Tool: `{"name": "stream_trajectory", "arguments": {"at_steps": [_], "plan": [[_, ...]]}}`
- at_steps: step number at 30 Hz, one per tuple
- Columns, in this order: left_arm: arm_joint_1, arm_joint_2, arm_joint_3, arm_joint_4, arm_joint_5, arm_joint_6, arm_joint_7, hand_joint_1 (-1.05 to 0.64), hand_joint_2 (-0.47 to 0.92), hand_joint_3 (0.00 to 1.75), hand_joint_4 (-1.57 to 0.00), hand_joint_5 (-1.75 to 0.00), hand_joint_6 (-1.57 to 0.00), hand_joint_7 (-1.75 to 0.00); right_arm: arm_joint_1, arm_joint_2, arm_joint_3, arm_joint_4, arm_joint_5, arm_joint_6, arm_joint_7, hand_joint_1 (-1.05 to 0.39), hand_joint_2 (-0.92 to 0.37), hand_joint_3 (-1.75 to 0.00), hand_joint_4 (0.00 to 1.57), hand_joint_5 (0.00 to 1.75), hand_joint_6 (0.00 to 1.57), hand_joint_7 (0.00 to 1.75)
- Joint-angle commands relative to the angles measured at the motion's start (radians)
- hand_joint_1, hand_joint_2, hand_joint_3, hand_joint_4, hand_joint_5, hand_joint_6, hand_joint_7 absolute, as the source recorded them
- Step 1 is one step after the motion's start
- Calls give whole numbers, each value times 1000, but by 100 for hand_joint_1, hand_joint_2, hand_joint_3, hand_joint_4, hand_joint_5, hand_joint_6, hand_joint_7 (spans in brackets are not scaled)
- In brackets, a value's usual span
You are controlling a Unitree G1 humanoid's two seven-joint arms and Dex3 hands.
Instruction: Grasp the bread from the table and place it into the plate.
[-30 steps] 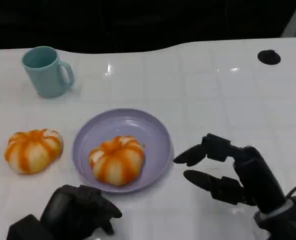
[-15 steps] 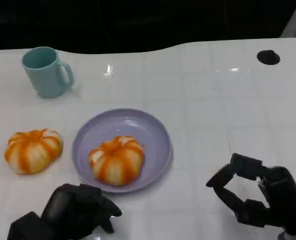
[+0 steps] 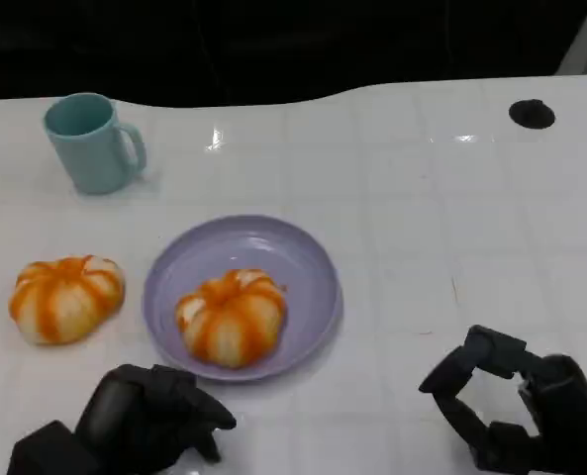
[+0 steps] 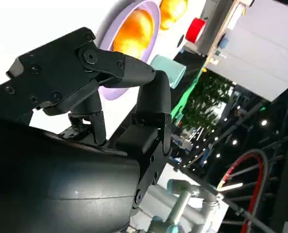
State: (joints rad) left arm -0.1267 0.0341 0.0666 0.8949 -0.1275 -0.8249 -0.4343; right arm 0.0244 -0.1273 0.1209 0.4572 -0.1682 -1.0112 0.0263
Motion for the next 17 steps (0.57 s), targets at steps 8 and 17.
{"name": "stream_trajectory", "arguments": {"at_steps": [8,17], "plan": [[3,25,21,13,-16,2,-19,-105,92,13,-127,-108,-144,-47,-8,6,-31,51,-15,-42,-26,-42,-62,-78,67,160,69,128],[4,24,22,18,-10,-9,-13,-105,92,16,-126,-109,-144,-47,-17,5,-34,70,-29,-52,-30,-41,-60,-81,67,162,69,127]]}}
